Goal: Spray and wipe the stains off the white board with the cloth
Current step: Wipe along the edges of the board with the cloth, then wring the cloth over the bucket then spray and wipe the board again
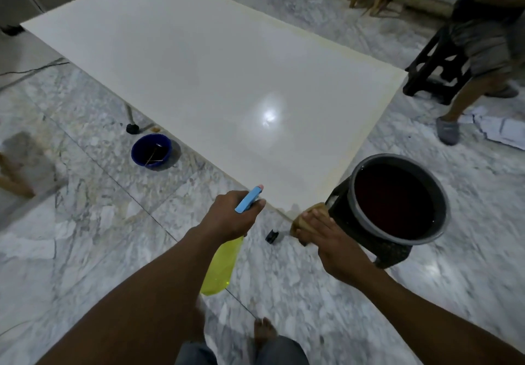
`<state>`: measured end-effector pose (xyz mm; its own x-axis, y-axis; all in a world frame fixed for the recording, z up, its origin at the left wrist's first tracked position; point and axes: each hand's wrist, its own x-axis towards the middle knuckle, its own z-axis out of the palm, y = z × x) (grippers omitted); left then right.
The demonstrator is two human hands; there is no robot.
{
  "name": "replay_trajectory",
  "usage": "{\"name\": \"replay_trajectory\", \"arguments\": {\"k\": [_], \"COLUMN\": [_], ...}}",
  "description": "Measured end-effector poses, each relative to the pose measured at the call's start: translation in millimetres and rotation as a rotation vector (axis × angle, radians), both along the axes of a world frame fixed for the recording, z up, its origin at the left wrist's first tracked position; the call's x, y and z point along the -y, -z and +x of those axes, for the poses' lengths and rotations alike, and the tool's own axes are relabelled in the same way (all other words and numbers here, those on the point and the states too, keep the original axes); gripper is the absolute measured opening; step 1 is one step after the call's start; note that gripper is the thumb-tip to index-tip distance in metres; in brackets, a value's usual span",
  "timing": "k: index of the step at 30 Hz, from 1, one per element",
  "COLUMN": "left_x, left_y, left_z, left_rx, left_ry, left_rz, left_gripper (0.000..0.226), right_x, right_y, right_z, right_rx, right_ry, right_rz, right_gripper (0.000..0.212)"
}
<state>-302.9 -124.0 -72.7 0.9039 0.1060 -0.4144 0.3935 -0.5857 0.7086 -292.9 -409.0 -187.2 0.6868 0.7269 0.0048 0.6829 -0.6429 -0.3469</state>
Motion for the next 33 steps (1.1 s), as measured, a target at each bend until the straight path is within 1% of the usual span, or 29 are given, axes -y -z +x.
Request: {"name": "replay_trajectory", "arguments": {"k": [1, 2, 5, 6, 7, 8, 9, 10, 13, 15, 19, 22, 27, 29, 31, 33], "left_x": [0.3, 0.0, -2.8, -4.0, -5.1, -6.1, -8.0, -9.9, -17.3, -21.4, -30.0, -43.4, -57.8, -63.6, -69.3, -74.2], "left_y": [-3.3, -7.6, -22.8, -28.2, -33.8, -39.4, -46.2, -52.9, -69.5, -77.2, -87.7, -101.6, -130.5, -138.2, -142.1, -144.4], "left_z": [1.0, 2.8, 9.9, 12.7, 15.8, 19.2, 23.5, 27.7, 43.4, 53.5, 78.1, 105.4, 148.3, 163.5, 176.8, 186.2], "left_rx": [-0.004, 0.0, 0.043, 0.055, 0.061, 0.067, 0.075, 0.08, 0.078, 0.074, 0.09, 0.096, 0.134, 0.17, 0.201, 0.2], "left_ry": [0.007, 0.019, 0.068, 0.085, 0.103, 0.125, 0.154, 0.183, 0.267, 0.361, 0.535, 0.595, 0.697, 0.752, 0.795, 0.808], "left_rz": [0.001, 0.003, 0.004, 0.008, 0.015, 0.026, 0.042, 0.056, 0.107, 0.155, 0.199, 0.182, 0.133, 0.15, 0.166, 0.163], "left_gripper": [0.041, 0.044, 0.048, 0.048, 0.048, 0.048, 0.049, 0.049, 0.047, 0.045, 0.044, 0.043, 0.035, 0.038, 0.042, 0.042], "right_x": [1.0, -0.9, -9.3, -8.6, -8.5, -9.0, -12.6, -18.2, -44.1, -60.6, -92.7, -117.5, -150.4, -162.2, -170.9, -176.3], "right_y": [-9.1, -25.4, -86.4, -101.8, -116.2, -126.1, -133.2, -138.3, -152.9, -163.3, -183.6, -195.4, -216.9, -224.9, -230.4, -233.9], "right_z": [-3.4, -6.5, -5.2, -1.9, 1.7, 4.9, 7.8, 10.1, 22.5, 34.0, 57.8, 78.1, 112.3, 122.6, 130.0, 134.9], "right_rx": [-0.139, -0.325, -0.918, -1.105, -1.278, -1.368, -1.391, -1.385, -1.391, -1.413, -1.403, -1.392, -1.368, -1.352, -1.323, -1.304], "right_ry": [0.117, 0.287, 0.9, 1.032, 1.111, 1.163, 1.187, 1.203, 1.208, 1.151, 1.109, 1.092, 1.046, 1.015, 0.985, 0.972], "right_rz": [0.102, 0.237, 0.842, 1.06, 1.276, 1.445, 1.58, 1.674, 1.826, 1.848, 1.842, 1.876, 1.969, 2.015, 2.04, 2.055], "right_gripper": [0.069, 0.063, 0.042, 0.032, 0.029, 0.037, 0.045, 0.049, 0.052, 0.056, 0.049, 0.04, 0.035, 0.031, 0.031, 0.035]}}
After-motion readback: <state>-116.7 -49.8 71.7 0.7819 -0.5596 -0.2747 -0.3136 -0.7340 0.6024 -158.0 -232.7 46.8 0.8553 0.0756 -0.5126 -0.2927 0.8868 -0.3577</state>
